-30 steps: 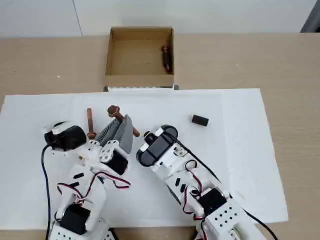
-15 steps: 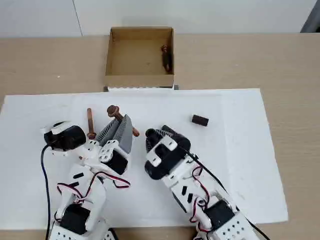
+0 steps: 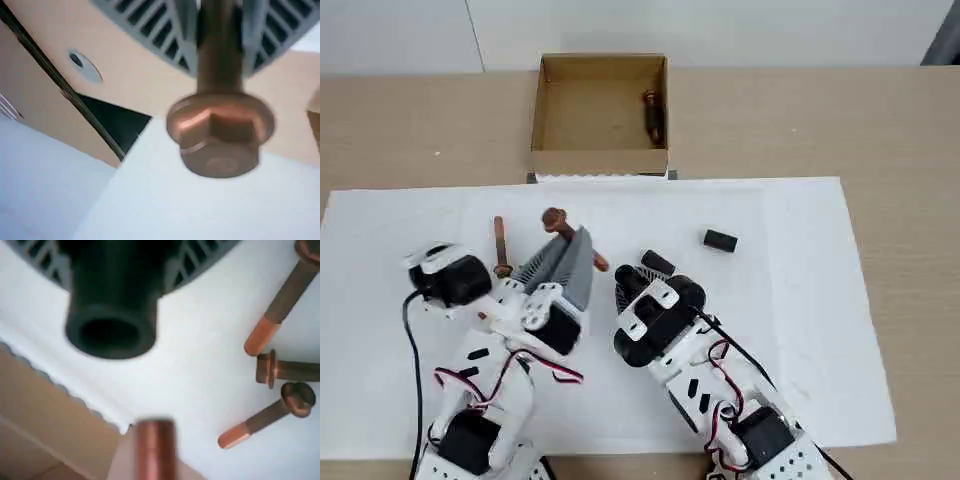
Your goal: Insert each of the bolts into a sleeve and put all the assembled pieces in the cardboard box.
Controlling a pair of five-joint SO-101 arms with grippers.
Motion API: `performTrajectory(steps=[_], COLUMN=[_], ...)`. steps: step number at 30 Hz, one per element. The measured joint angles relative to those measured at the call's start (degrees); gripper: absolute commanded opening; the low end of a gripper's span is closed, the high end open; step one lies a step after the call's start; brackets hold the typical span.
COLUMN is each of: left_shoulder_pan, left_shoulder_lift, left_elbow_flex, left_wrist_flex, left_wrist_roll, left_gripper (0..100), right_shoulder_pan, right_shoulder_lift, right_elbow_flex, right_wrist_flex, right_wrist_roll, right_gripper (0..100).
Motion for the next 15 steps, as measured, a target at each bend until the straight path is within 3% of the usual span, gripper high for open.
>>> performTrajectory(steps=[5,15], left_shoulder_pan=[3.16,3.25], left_shoulder_lift=[0.0,0.0], left_elbow_flex=[0.0,0.0], left_wrist_flex=[0.0,0.0], left_wrist_roll=[0.0,0.0], left_gripper=[0,0], right_shoulder_pan=[0.0,-2.11], right_shoulder_lift=[0.0,0.0], right_elbow_flex=[0.0,0.0], right_wrist_flex=[0.0,0.0], right_wrist_roll=[0.0,0.0], right_gripper=[0.3,0.3])
